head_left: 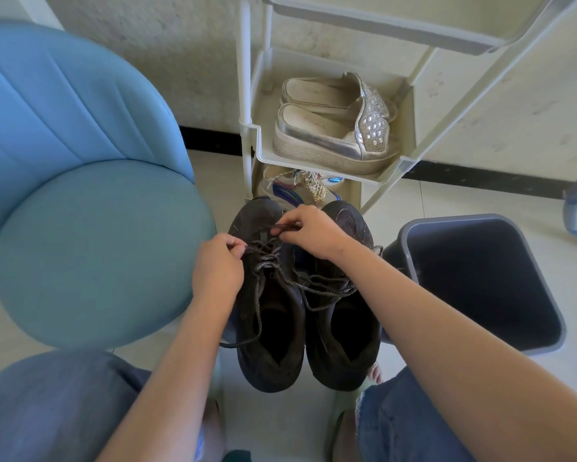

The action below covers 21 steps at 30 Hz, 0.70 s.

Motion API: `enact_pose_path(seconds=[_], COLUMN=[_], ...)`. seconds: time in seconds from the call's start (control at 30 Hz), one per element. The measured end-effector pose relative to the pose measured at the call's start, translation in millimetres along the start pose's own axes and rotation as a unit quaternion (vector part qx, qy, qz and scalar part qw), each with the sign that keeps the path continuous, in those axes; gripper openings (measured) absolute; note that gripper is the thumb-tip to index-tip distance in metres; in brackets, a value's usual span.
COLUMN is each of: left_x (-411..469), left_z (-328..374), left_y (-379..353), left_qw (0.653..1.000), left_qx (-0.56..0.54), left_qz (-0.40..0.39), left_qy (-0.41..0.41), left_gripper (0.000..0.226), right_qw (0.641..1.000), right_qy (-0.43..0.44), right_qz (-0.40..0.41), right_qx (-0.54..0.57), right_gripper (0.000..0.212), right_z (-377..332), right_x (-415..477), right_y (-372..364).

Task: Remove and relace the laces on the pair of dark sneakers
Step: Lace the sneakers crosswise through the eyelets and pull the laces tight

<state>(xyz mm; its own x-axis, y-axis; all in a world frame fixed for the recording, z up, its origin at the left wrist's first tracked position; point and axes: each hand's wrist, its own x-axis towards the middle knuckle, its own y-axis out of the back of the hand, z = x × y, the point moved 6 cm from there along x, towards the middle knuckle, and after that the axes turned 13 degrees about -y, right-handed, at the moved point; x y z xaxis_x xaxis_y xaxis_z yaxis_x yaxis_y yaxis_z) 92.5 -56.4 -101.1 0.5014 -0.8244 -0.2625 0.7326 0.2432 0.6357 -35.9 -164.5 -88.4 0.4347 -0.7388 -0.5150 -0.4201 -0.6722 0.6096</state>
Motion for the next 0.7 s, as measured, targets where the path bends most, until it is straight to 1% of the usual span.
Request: enact_pose_path(seconds=[0.07,0.23,0.4,0.57,0.7], left_x=[-1.4,0.1,6.7,9.6,11.3], left_z=[2.7,6.2,10.7,7.4,8.3], left_y=[3.3,6.5,0.9,-6.7,-6.6], left_qw=[1.0,1.0,0.997,0.995,0.994], left_qx=[0.009,-0.005,0.008,0.031,0.037], left_qz=[0.012,0.019,0.031,0.002,-0.013], left_qy=[-0.012,-0.016,-0.076,-0.09,-0.103], left_gripper=[0.017,0.035,0.03,0.03,0.03], right_qw=[1.0,0.998,0.997,0.999,0.997], right_qy=[0.013,0.029,-0.003,-0.037,-0.059], right_qz=[-0.011,-0.024,-0.018,-0.006,0.002], right_qx=[0.001,-0.045,-0.073,-0.026,0.043], right_gripper=[0.02,0.015,0.014,0.017,0.021], right_z=[-6.7,-13.3,-12.3,-6.9,1.4], right_x=[-0.6,0.3,6.1,7.3,7.4], right_y=[-5.6,-10.3,-15.3,-13.4,-9.8])
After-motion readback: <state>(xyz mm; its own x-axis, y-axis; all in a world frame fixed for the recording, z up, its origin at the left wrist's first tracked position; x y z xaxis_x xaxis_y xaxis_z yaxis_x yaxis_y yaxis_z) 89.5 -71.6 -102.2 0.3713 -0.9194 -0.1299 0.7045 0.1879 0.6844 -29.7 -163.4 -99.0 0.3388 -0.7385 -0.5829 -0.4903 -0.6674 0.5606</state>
